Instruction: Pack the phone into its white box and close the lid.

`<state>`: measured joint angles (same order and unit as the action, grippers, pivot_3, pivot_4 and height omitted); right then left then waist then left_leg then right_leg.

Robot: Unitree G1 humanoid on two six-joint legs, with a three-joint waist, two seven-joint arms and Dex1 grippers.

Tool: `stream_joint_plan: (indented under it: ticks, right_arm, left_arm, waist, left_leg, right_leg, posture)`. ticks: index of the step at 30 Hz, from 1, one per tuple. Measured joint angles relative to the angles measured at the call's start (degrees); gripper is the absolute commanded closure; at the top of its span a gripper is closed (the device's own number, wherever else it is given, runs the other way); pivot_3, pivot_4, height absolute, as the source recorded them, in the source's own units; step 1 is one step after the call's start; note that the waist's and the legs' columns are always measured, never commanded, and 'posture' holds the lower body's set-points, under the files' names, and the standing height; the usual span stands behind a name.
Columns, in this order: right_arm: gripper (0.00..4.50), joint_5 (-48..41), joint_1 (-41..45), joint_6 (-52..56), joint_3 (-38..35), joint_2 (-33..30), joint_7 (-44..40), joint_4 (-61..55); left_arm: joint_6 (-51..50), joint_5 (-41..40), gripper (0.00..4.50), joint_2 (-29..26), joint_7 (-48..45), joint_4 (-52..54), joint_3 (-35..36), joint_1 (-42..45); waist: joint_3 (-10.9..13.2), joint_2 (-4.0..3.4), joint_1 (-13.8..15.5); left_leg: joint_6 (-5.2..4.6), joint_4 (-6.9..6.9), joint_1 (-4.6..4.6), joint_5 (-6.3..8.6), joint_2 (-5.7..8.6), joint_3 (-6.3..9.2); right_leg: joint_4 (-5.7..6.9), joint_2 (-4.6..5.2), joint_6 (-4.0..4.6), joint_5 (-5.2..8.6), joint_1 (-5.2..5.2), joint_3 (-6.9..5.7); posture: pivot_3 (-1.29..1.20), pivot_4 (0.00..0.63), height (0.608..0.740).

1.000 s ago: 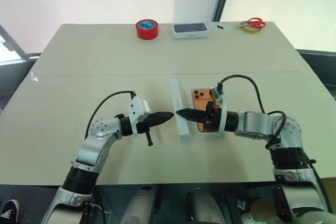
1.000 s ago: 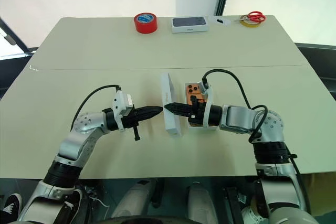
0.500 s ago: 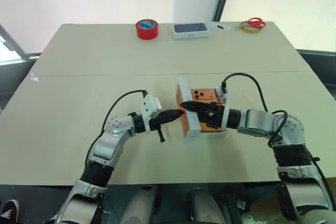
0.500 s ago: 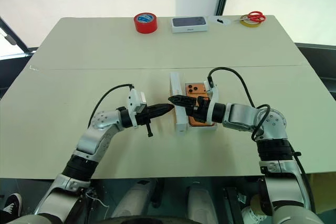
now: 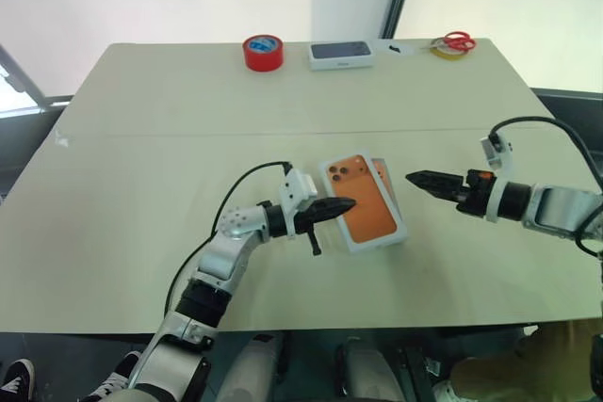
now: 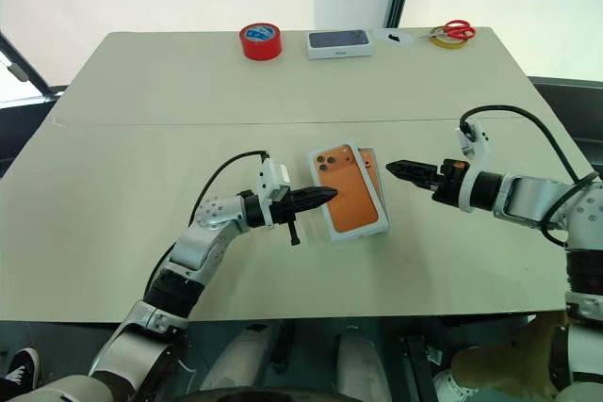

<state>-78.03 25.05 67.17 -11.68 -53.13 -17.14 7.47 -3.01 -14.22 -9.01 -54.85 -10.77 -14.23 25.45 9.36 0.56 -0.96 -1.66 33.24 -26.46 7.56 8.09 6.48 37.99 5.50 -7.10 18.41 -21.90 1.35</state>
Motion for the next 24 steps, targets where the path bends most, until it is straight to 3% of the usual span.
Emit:
stream_joint_plan:
  ticks: [3, 9, 15, 24]
  right_arm:
    - [1.42, 10.8, -1.8, -7.7, 2.4, 0.5, -3.9, -6.1]
    - [4.47, 34.1, -5.0, -26.5, 10.1, 1.0, -10.8, -11.6]
    - [4.47, 50.1, -8.8, -39.0, 16.6, 0.9, -17.7, -14.3]
    - [4.47, 56.6, -9.3, -40.6, 16.9, 3.0, -20.9, -15.9]
  left_arm:
    - [-0.5, -0.1, 4.5, -3.3, -2.1, 1.2, -0.3, -1.1]
    - [-5.3, -0.8, 4.5, -10.7, -5.5, 5.6, -0.2, -3.6]
    - [-2.2, 4.1, 4.5, -9.9, -3.4, 2.1, -2.3, -2.9]
    - [1.4, 8.2, 4.5, -3.0, 0.4, -9.0, -4.2, 3.5]
  waist:
    - [0.0, -0.05, -0.1]
    - [0.0, -0.07, 0.7]
    - [0.0, -0.07, 1.3]
    - [0.0, -0.05, 1.7]
  left_leg:
    - [0.01, -0.02, 0.01, 0.0, -0.02, 0.01]
    - [0.03, 0.02, 0.0, 0.02, 0.08, 0.02]
    - [0.04, 0.02, 0.0, 0.02, 0.09, 0.02]
    - [0.04, 0.06, 0.01, 0.02, 0.09, 0.05]
  right_leg:
    - [0.01, -0.01, -0.01, 0.0, -0.06, 0.0]
    - [0.0, 0.05, 0.0, 0.01, -0.28, 0.0]
    - [0.0, 0.06, -0.01, 0.0, -0.28, 0.01]
    - [0.01, 0.05, -0.02, 0.0, -0.24, -0.02]
  posture:
    - [0.0, 0.15, 0.74]
    - [0.0, 0.15, 0.74]
    - [0.0, 0.15, 0.74]
    - [0.0, 0.15, 0.74]
